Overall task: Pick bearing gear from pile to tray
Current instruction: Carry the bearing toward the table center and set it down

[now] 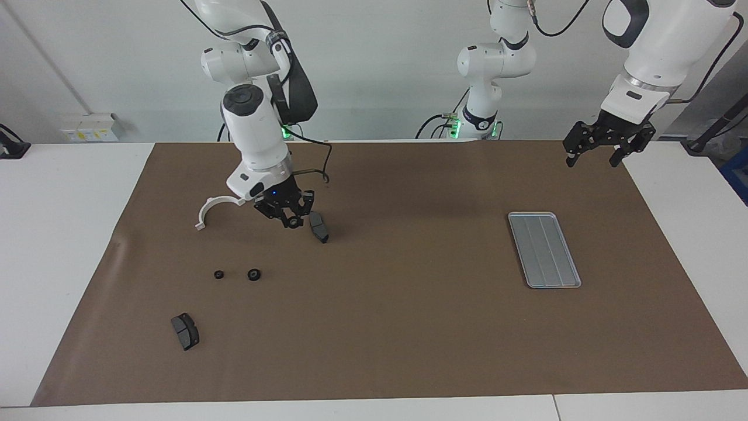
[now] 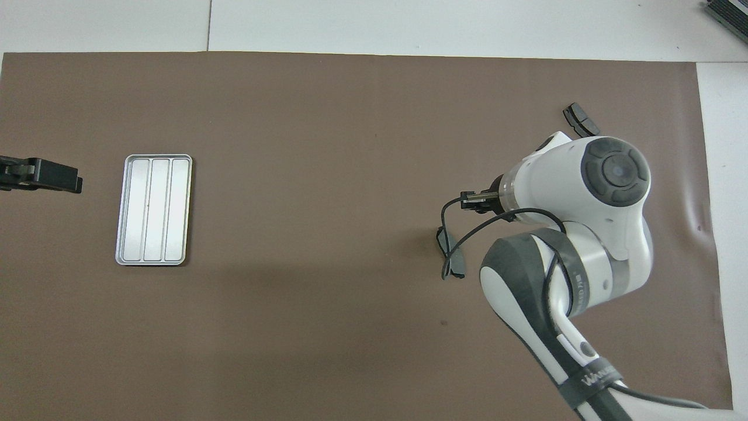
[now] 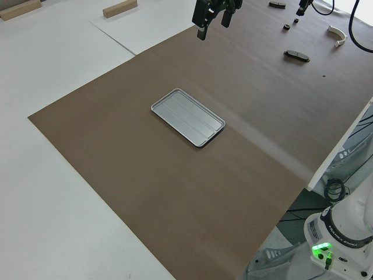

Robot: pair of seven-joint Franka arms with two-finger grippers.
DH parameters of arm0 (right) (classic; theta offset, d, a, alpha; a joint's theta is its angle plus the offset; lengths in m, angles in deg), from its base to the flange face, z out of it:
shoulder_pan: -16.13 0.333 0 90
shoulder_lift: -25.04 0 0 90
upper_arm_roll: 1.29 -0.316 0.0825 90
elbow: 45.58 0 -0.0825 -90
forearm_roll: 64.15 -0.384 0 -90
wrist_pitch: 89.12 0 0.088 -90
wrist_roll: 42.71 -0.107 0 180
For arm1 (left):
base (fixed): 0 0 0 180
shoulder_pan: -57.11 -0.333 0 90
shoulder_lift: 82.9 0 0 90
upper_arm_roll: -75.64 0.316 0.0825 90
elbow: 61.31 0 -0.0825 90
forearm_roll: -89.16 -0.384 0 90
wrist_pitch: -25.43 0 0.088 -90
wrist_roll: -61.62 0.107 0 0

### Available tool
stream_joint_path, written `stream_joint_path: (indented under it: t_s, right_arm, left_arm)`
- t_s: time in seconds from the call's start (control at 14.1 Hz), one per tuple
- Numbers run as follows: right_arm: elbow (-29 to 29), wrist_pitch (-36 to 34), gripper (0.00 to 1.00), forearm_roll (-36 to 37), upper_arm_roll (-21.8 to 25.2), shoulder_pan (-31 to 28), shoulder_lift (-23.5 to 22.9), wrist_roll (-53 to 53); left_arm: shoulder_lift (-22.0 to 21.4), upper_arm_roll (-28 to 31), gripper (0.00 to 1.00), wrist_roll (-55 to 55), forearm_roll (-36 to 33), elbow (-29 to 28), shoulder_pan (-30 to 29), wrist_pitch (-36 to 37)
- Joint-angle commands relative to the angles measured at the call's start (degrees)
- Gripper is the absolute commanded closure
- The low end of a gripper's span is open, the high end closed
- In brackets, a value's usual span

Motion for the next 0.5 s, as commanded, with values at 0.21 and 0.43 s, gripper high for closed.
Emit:
stream_joint_path:
  t_s: [0.21, 0.43]
  right_arm:
    - [-4.74, 4.09, 1.00, -0.24, 0.01, 9.58, -7.24, -15.56]
    - [-4.74, 7.18, 1.00, -0.24, 0.01, 12.75, -9.36, -19.09]
  left_arm:
    - [-0.27, 0.25, 0.00, 0.42, 0.66, -0.48, 0.47, -0.13]
    - [-0.27, 0.25, 0.00, 0.60, 0.66, -0.48, 0.47, -0.13]
